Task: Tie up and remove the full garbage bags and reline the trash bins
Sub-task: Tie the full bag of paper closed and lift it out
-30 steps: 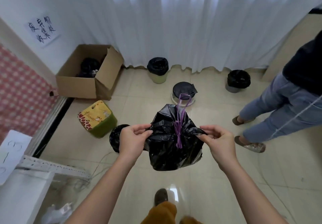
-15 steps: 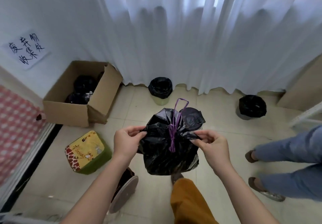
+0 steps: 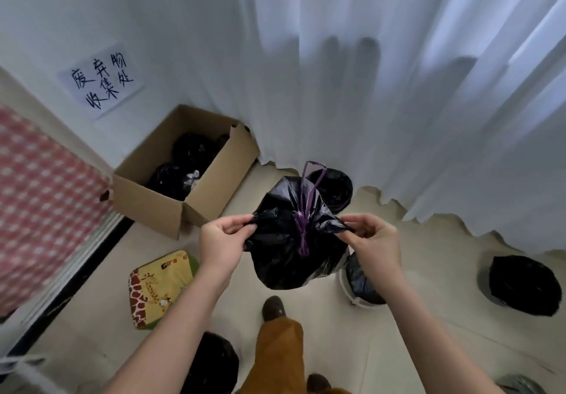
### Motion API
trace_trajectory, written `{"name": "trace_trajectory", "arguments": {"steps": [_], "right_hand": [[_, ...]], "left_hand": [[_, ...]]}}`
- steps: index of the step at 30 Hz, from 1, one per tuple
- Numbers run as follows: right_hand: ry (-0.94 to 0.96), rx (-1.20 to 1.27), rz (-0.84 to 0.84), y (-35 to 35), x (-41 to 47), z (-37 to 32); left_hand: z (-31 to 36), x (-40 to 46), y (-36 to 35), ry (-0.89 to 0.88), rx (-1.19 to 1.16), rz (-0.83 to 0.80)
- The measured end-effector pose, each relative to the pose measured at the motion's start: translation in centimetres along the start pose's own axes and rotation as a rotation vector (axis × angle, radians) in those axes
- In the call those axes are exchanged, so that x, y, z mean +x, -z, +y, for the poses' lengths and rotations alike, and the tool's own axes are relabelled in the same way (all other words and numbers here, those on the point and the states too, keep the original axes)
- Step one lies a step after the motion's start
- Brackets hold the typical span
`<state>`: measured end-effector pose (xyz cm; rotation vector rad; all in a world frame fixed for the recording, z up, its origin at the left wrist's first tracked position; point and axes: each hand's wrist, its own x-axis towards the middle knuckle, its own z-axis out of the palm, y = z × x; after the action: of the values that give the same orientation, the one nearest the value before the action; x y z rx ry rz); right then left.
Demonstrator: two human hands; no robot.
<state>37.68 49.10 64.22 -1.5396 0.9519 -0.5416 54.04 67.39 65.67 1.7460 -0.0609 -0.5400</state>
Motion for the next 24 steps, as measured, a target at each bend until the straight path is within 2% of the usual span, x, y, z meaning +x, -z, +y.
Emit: {"name": "trace_trajectory", "arguments": {"steps": [13, 24], "right_hand": [[-0.036, 0.041, -0.019, -11.1, 21.4, -7.4], [0.008, -0.102, -0.244, -21.1, 43.9, -12.0]], "left_hand": [[10.7, 24.2, -1.7, -0.020, -0.087, 0.046], [14.2, 42.4, -3.4, 0.076, -0.181, 0.335]]}}
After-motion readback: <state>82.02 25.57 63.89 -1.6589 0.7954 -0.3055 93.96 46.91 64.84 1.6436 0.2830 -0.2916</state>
